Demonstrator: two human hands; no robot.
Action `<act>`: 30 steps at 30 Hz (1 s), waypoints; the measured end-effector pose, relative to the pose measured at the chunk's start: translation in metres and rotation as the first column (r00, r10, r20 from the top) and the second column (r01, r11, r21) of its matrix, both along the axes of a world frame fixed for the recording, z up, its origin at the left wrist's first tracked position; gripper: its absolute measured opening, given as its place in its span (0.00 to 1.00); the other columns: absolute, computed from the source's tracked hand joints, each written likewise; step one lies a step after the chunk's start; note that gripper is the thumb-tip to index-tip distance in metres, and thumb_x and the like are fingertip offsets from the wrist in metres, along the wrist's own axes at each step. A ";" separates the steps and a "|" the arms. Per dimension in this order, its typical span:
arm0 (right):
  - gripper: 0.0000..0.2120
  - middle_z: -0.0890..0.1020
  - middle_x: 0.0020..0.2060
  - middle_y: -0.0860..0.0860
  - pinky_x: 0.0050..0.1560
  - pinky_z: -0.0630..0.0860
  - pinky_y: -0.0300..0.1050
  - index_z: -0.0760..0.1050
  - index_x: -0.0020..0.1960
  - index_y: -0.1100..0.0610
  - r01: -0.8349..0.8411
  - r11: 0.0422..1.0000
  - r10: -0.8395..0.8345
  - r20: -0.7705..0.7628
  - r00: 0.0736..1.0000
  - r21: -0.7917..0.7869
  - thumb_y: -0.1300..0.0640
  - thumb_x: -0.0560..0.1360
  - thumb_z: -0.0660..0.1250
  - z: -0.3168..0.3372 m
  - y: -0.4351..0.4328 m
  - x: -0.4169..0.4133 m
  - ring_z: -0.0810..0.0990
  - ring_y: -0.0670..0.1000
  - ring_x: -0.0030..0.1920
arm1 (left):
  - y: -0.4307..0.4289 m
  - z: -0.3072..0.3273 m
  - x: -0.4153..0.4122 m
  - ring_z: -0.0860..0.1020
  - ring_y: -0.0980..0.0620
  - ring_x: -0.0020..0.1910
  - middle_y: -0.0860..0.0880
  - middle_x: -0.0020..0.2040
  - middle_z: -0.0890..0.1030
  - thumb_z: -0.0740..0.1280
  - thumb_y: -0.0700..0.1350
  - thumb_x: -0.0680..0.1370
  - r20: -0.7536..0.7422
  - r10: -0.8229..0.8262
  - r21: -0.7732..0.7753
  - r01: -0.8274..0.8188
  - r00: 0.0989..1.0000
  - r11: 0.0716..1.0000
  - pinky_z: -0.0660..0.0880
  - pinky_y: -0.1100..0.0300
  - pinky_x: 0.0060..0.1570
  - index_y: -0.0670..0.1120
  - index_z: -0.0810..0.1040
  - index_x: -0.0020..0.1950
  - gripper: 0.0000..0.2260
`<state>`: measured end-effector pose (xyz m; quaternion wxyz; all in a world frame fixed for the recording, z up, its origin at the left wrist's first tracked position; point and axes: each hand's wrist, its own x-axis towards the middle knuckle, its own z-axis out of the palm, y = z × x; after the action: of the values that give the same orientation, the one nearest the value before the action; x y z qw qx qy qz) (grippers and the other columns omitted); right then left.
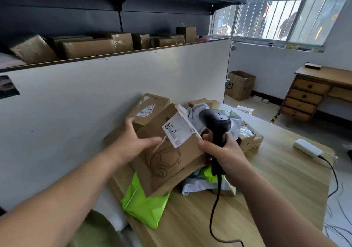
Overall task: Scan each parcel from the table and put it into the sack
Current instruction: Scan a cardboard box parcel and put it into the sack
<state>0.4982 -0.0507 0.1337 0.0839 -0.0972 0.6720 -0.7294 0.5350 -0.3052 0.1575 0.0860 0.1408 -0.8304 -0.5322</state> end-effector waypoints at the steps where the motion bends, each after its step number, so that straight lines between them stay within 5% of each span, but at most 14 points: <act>1: 0.23 0.85 0.38 0.43 0.34 0.78 0.38 0.76 0.53 0.56 -0.055 0.998 0.055 -0.015 0.998 0.026 0.53 0.62 0.79 0.002 0.004 -0.001 0.84 0.44 0.37 | -0.002 0.012 -0.003 0.73 0.55 0.55 0.54 0.62 0.70 0.78 0.60 0.54 0.004 -0.050 -0.006 0.050 0.999 0.999 0.71 0.58 0.55 0.51 0.55 0.74 0.54; 5: 0.27 0.85 0.47 0.52 0.42 0.81 0.46 0.78 0.54 0.56 -0.240 0.965 0.245 -0.037 0.969 0.108 0.49 0.58 0.79 0.008 0.017 -0.004 0.85 0.52 0.45 | -0.003 0.044 -0.014 0.77 0.53 0.53 0.49 0.66 0.70 0.82 0.50 0.59 0.158 -0.302 0.279 0.251 0.940 0.927 0.77 0.58 0.46 0.53 0.54 0.77 0.53; 8: 0.30 0.83 0.52 0.61 0.44 0.81 0.46 0.77 0.57 0.60 -0.318 0.940 0.322 -0.012 0.947 0.125 0.49 0.59 0.79 0.010 0.021 -0.008 0.85 0.56 0.48 | -0.001 0.047 -0.015 0.82 0.44 0.49 0.39 0.56 0.80 0.80 0.44 0.60 0.260 -0.474 0.503 0.301 0.841 0.810 0.81 0.48 0.48 0.45 0.70 0.66 0.37; 14: 0.23 0.85 0.53 0.55 0.54 0.82 0.57 0.77 0.57 0.55 -0.253 0.953 0.250 0.040 0.967 0.165 0.45 0.67 0.74 0.008 0.025 -0.010 0.83 0.60 0.55 | 0.001 0.029 -0.016 0.82 0.42 0.43 0.36 0.48 0.82 0.75 0.40 0.63 0.276 -0.530 0.533 0.331 0.802 0.779 0.82 0.50 0.45 0.38 0.76 0.57 0.23; 18: 0.09 0.84 0.51 0.58 0.50 0.80 0.52 0.77 0.56 0.50 -0.067 0.984 0.064 0.019 0.998 0.167 0.49 0.77 0.69 0.012 0.019 -0.012 0.84 0.58 0.51 | 0.000 0.026 -0.013 0.82 0.45 0.47 0.40 0.50 0.82 0.75 0.35 0.58 0.219 -0.389 0.381 0.289 0.895 0.878 0.81 0.55 0.42 0.39 0.73 0.61 0.32; 21: 0.09 0.85 0.39 0.54 0.37 0.80 0.46 0.75 0.54 0.52 -0.048 0.988 0.046 0.017 0.999 0.145 0.49 0.78 0.68 0.022 0.017 -0.010 0.84 0.53 0.37 | -0.006 0.023 -0.006 0.77 0.49 0.56 0.46 0.57 0.78 0.77 0.40 0.53 0.128 -0.239 0.005 0.240 0.963 0.971 0.77 0.56 0.52 0.49 0.67 0.67 0.43; 25: 0.16 0.80 0.32 0.54 0.29 0.75 0.45 0.74 0.52 0.60 -0.228 0.971 0.212 0.187 0.959 0.073 0.46 0.76 0.69 0.038 0.010 0.004 0.78 0.53 0.29 | -0.023 0.017 0.011 0.72 0.49 0.61 0.50 0.62 0.75 0.83 0.43 0.55 -0.041 -0.177 -0.424 0.143 0.983 0.894 0.69 0.52 0.64 0.52 0.66 0.67 0.45; 30: 0.18 0.77 0.30 0.54 0.27 0.74 0.43 0.74 0.52 0.58 -0.369 0.930 0.341 0.365 0.866 0.006 0.43 0.76 0.67 0.055 -0.016 0.025 0.75 0.51 0.27 | -0.039 0.008 0.032 0.69 0.43 0.63 0.45 0.64 0.72 0.82 0.45 0.55 -0.164 -0.105 -0.664 -0.031 0.981 0.747 0.67 0.54 0.63 0.45 0.66 0.69 0.46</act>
<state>0.5236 -0.0667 0.1885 0.3409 -0.0815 0.6430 -0.6809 0.5673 -0.3442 0.1657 0.1988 0.0331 -0.9556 -0.2149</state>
